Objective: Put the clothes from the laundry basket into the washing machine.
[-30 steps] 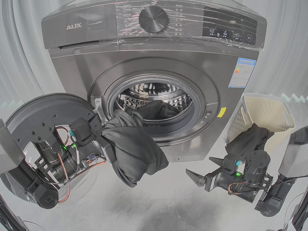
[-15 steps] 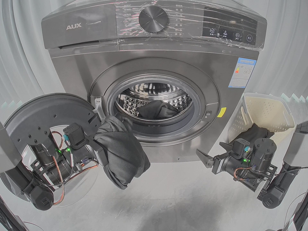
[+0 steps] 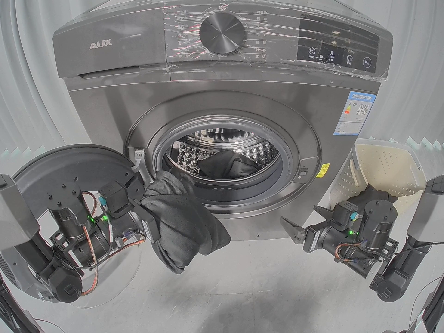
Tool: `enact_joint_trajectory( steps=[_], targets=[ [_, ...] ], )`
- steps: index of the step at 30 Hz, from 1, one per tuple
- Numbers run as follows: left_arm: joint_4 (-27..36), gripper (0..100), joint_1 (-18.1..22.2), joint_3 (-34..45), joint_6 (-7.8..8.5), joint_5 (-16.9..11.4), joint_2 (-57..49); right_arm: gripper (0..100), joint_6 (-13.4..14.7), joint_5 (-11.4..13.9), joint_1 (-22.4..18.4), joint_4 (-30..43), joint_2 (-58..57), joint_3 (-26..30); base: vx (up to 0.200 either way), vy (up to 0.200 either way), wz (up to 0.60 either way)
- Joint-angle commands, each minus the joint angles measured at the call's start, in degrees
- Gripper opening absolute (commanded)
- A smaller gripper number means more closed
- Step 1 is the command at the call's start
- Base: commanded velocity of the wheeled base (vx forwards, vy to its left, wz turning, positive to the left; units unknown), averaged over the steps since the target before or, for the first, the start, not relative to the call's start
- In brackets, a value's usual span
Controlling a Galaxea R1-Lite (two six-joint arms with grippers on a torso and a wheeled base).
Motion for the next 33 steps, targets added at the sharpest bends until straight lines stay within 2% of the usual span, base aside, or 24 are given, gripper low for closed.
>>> enact_joint_trajectory(
  steps=[1, 4, 13, 19, 24, 27, 33],
  targets=[
    [0.01, 0, -0.25, -0.23, -0.12, -0.1, 1.02, 100, -0.03, -0.01, 0.28, -0.02, 0.16, 0.11, 0.2, 0.0, 0.0],
    [-0.08, 0, -0.51, -0.23, 0.14, -0.02, 1.64, 100, -0.03, -0.01, 0.46, -0.02, 0.16, 0.11, 0.2, 0.0, 0.0],
    [-0.08, 0, -1.3, 0.03, 0.14, -0.02, 1.81, 100, -0.03, -0.01, 0.63, -0.02, 0.16, 0.2, 0.0, 0.0, 0.0],
    [-0.08, 0, -3.41, 0.56, 0.06, -0.02, 1.55, 100, -0.03, -0.01, 0.81, -0.02, 0.07, 0.47, 0.2, 0.0, 0.0],
    [-0.17, 0, -5.34, 1.0, 0.06, -0.02, 2.87, 100, -0.03, -0.1, 1.69, -0.02, -0.11, 0.47, 0.0, 0.0, 0.0],
    [-0.25, 0, -5.34, 0.56, 0.14, 0.07, 4.36, 100, -0.03, -0.19, 3.36, -0.02, -0.28, 0.82, 0.0, 0.0, 0.0],
    [-0.34, 0, -6.14, 0.3, 0.06, 0.42, 4.45, 100, 0.06, -0.8, 4.24, -0.02, -0.46, 0.99, 0.0, 0.0, 0.0]
  ],
)
